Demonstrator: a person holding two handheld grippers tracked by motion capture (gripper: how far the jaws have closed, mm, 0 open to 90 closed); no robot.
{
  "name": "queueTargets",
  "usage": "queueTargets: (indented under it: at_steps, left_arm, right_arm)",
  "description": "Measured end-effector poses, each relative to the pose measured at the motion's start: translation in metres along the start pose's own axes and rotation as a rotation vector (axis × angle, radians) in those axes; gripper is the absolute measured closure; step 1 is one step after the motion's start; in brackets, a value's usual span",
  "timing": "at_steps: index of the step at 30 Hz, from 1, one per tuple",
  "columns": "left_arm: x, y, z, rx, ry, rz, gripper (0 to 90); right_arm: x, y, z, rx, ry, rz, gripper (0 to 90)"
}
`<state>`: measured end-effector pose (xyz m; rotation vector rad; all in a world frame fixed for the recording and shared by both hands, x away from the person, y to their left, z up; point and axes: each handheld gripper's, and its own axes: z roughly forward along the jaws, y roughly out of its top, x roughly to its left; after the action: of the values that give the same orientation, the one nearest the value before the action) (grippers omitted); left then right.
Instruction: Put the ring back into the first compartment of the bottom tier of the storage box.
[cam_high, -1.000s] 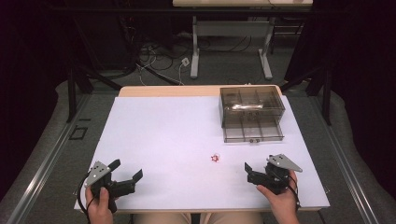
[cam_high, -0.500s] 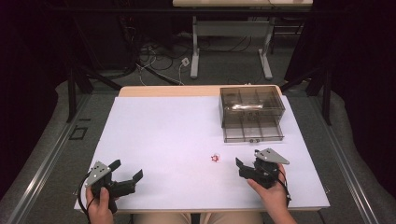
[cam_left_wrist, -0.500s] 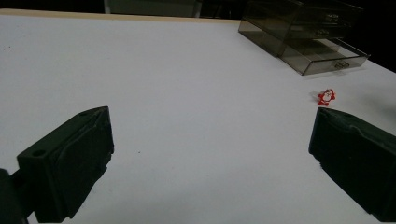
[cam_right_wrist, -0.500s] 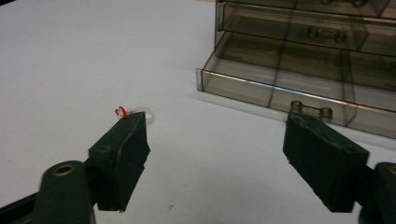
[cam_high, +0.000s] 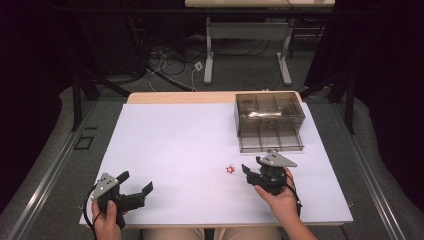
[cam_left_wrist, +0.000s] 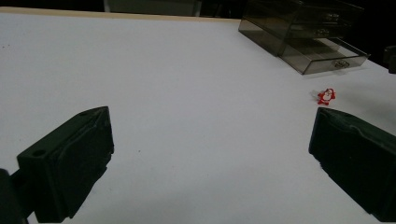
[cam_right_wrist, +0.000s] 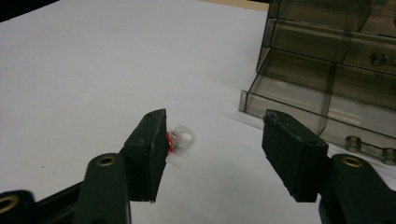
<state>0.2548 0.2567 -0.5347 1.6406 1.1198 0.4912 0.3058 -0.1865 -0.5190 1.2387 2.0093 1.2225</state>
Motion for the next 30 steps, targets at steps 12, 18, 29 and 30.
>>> queueTargets:
  at_steps: [12,18,29,30]
  left_arm:
    - [0.0,0.0,0.001,0.01,-0.002,0.0,0.1]
    - [0.001,0.0,0.001,0.015,-0.004,-0.002,0.1]
    - [0.001,-0.001,0.002,0.02,-0.003,-0.004,0.1]
    - [0.001,-0.001,0.002,0.02,-0.004,-0.004,0.1]
  right_arm:
    - [0.01,0.008,0.014,0.032,0.023,-0.031,45.1]
    - [0.01,0.008,0.021,0.08,0.034,-0.03,47.9]
    - [0.014,0.002,0.033,0.15,0.066,-0.059,64.1]
    - [0.013,0.002,0.035,0.154,0.065,-0.063,65.1]
